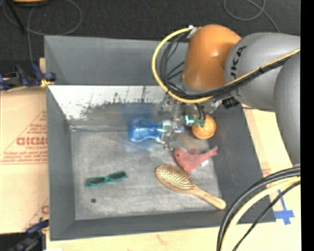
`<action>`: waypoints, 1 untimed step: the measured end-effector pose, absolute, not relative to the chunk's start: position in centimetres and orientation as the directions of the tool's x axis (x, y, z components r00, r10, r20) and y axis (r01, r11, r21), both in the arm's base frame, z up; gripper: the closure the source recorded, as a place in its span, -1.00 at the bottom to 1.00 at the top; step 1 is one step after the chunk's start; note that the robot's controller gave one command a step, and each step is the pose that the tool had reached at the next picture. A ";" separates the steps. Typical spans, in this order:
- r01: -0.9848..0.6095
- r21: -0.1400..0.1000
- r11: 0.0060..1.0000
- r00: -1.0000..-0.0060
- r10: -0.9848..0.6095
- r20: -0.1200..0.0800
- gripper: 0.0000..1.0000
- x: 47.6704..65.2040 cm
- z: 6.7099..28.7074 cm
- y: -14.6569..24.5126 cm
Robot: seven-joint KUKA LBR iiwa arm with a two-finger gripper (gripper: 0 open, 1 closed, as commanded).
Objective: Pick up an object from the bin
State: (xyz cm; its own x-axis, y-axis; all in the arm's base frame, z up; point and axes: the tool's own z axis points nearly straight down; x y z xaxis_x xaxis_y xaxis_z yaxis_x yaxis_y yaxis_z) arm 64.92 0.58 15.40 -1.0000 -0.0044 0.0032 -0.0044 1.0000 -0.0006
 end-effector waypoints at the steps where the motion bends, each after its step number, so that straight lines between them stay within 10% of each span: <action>1: -0.004 0.000 1.000 -1.000 -0.004 -0.005 -1.00 65.1 15.8 0.6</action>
Offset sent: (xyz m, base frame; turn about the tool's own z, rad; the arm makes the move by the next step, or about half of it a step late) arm -0.0070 -0.0081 -0.0833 0.0147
